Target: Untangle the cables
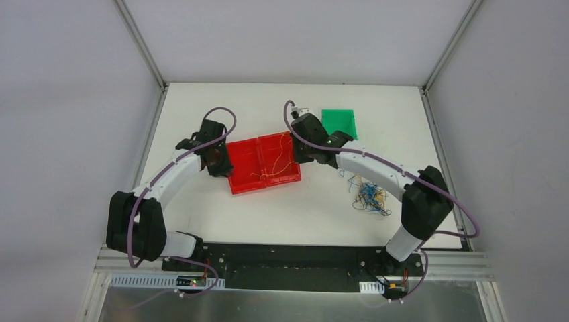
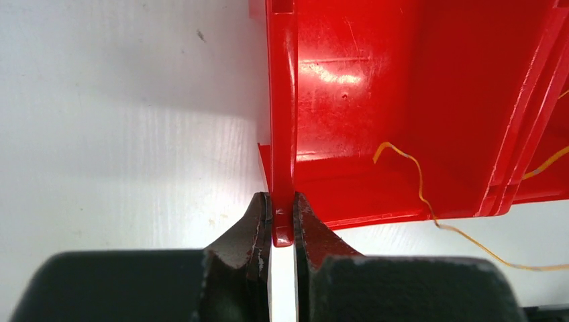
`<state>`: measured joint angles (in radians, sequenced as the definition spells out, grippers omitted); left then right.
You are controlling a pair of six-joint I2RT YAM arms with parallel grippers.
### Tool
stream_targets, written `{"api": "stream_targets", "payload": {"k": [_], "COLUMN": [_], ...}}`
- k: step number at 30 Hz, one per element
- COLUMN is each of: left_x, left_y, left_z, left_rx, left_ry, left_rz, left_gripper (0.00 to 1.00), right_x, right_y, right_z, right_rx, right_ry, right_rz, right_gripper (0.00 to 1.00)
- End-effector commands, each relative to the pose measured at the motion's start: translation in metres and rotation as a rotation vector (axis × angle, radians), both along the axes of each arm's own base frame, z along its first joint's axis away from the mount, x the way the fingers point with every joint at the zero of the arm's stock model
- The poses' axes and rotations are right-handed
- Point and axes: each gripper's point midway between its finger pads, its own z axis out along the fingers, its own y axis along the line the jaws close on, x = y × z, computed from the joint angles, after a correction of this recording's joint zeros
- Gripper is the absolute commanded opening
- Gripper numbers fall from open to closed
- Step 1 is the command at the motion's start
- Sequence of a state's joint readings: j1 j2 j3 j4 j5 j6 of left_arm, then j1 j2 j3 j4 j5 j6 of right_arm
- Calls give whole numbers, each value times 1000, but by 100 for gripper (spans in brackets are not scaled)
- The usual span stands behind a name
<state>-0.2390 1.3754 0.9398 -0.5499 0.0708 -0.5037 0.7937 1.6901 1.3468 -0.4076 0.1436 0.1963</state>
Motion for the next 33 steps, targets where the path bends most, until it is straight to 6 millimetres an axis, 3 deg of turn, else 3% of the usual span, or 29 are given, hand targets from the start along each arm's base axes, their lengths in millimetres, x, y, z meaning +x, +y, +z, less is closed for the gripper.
{"api": "stream_targets", "payload": {"k": [1, 8, 13, 22, 27, 33], "left_x": [-4, -14, -12, -11, -10, -12], "left_y": [-3, -8, -9, -11, -12, -14], "left_z": [12, 4, 9, 10, 15, 16], "left_rx": [38, 107, 107, 107, 96, 85], "left_ry": [-60, -40, -53, -43, -53, -51], "left_rz": [-15, -58, -62, -69, -70, -76], "left_gripper": [0, 0, 0, 0, 0, 0], "right_x": [13, 22, 28, 17, 12, 7], "right_y": [-25, -53, -66, -78, -68, -27], "right_z": [45, 66, 80, 79, 73, 59], "right_rx": [-45, -163, -214, -248, -249, -224], "right_ry": [-197, -308, -365, -380, -381, -356], "right_rz": [-76, -135, -158, -113, -75, -6], "right_gripper": [0, 0, 0, 0, 0, 0]}}
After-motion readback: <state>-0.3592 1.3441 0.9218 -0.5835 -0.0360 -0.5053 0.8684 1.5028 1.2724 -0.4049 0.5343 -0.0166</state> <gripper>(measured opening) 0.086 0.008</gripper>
